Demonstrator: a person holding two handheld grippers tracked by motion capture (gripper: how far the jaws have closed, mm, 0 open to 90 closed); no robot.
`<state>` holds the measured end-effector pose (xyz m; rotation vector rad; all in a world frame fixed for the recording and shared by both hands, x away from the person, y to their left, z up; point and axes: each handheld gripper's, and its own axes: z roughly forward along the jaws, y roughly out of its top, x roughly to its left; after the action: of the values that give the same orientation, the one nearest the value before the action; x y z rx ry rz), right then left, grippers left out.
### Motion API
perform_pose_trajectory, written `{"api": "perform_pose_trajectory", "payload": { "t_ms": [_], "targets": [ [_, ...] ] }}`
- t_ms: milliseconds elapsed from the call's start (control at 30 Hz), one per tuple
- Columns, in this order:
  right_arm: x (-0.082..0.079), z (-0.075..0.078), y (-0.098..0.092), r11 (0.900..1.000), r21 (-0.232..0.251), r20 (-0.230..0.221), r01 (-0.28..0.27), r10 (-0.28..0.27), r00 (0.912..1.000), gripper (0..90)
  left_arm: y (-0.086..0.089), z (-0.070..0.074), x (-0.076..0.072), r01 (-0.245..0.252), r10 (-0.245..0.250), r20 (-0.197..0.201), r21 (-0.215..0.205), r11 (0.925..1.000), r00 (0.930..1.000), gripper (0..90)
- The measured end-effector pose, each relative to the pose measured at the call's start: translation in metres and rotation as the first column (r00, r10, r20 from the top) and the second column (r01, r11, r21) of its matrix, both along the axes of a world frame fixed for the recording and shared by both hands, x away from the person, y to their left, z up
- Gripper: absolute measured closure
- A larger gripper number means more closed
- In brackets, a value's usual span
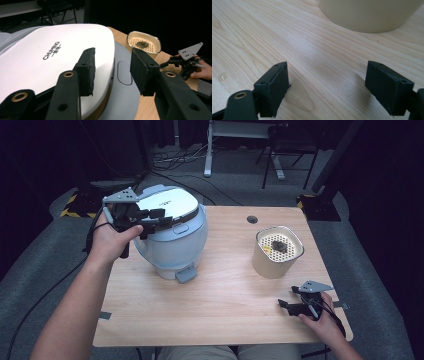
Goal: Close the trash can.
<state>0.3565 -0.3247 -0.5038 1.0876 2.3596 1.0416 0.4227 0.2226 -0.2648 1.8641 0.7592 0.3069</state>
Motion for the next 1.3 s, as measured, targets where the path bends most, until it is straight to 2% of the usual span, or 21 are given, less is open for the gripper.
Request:
{"api": "perform_pose_trajectory", "payload": {
  "t_ms": [100, 333, 533, 733, 833, 867, 967, 1067, 1133, 1167, 1233, 1300],
  "targets": [
    [0.0, 0.0, 0.0, 1.0, 0.001, 0.001, 0.001, -0.001, 1.0, 19.4, -0.003, -0.003, 0.005, -0.03, 0.03, 0.001, 0.013, 0.9995, 0.9995, 57.7],
    [0.0, 0.0, 0.0, 1.0, 0.001, 0.001, 0.001, -0.001, 1.0, 19.4, -0.011, -0.009, 0.014, -0.076, 0.075, 0.015, 0.077, 0.9941, 0.9971, 59.9],
    [0.0, 0.0, 0.0, 1.0, 0.001, 0.001, 0.001, -0.001, 1.0, 19.4, -0.017, -0.011, 0.013, -0.102, 0.093, 0.071, 0.137, 0.9853, 0.9931, 58.3],
    [0.0, 0.0, 0.0, 1.0, 0.001, 0.001, 0.001, -0.001, 1.0, 19.4, -0.02, -0.014, 0.01, -0.127, 0.114, 0.097, 0.137, 0.9824, 0.9887, 58.2],
    [0.0, 0.0, 0.0, 1.0, 0.001, 0.001, 0.001, -0.001, 1.0, 19.4, -0.023, -0.012, 0.01, -0.127, 0.112, 0.097, 0.165, 0.9781, 0.989, 58.7],
    [0.0, 0.0, 0.0, 1.0, 0.001, 0.001, 0.001, -0.001, 1.0, 19.4, -0.024, -0.013, 0.011, -0.127, 0.108, 0.103, 0.2, 0.9715, 0.9888, 58.8],
    [0.0, 0.0, 0.0, 1.0, 0.0, 0.002, 0.001, -0.001, 1.0, 19.3, -0.028, -0.01, 0.009, -0.143, 0.119, 0.116, 0.229, 0.9629, 0.9861, 59.6],
    [0.0, 0.0, 0.0, 1.0, 0.0, 0.001, 0.001, -0.001, 1.0, 19.3, -0.029, -0.01, 0.009, -0.161, 0.141, 0.107, 0.217, 0.9628, 0.9842, 58.5],
    [0.0, 0.0, 0.0, 1.0, 0.001, 0.001, 0.001, -0.001, 1.0, 19.3, -0.027, -0.009, 0.008, -0.175, 0.154, 0.108, 0.221, 0.9594, 0.9821, 48.6],
    [0.0, 0.0, 0.0, 1.0, 0.0, 0.002, 0.001, -0.001, 1.0, 19.3, -0.026, -0.008, 0.006, -0.174, 0.154, 0.109, 0.211, 0.9618, 0.9821, 44.7],
    [0.0, 0.0, 0.0, 1.0, 0.0, 0.001, 0.001, -0.001, 1.0, 19.3, -0.024, -0.004, -0.001, -0.155, 0.137, 0.12, 0.159, 0.9751, 0.9833, 42.4],
    [0.0, 0.0, 0.0, 1.0, 0.0, 0.002, 0.001, -0.001, 1.0, 19.3, -0.024, -0.001, -0.01, -0.131, 0.114, 0.129, 0.124, 0.9836, 0.985, 40.0]
  ]
}}
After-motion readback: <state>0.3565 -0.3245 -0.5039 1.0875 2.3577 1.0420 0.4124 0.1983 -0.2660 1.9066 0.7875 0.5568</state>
